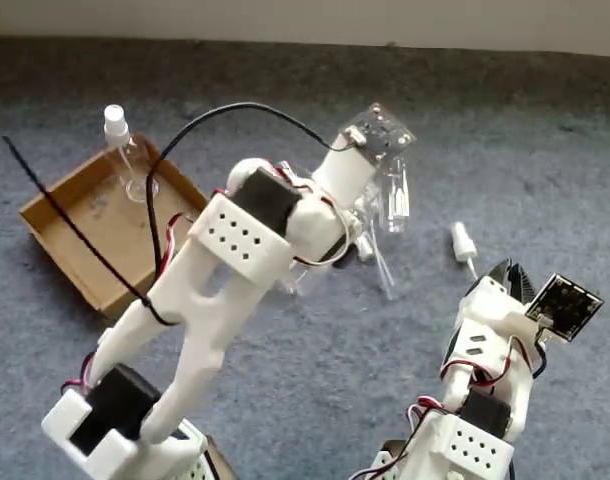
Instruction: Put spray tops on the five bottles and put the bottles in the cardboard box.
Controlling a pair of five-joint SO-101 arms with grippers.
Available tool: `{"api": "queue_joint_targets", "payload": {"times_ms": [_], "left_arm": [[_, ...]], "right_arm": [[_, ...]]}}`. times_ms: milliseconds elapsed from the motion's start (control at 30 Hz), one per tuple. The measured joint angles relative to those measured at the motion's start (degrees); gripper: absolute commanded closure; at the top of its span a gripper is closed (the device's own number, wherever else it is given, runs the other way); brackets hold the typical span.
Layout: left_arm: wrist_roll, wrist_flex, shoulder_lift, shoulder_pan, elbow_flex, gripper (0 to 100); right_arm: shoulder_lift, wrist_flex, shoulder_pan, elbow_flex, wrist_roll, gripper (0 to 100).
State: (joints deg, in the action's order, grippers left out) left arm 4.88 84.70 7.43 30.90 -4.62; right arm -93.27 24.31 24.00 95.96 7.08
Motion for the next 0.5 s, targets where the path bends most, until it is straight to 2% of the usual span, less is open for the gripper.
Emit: {"api": "queue_joint_targets", "payload": {"times_ms": [133,333,500], "left_arm": [[0.1,4.0,5.5,0.0,0.0,97],[0.1,6.6,14.6,-4.0,0.4,97],[0.1,7.2,24.5,-6.2,7.9,97]], "right_arm": [[0.0,0.0,-0.4,0.0,0.0,96.4],[0.0,0.0,-0.5,0.0,0.0,96.4],[0.0,0.0,-0.5,0.0,0.0,96.4]]}}
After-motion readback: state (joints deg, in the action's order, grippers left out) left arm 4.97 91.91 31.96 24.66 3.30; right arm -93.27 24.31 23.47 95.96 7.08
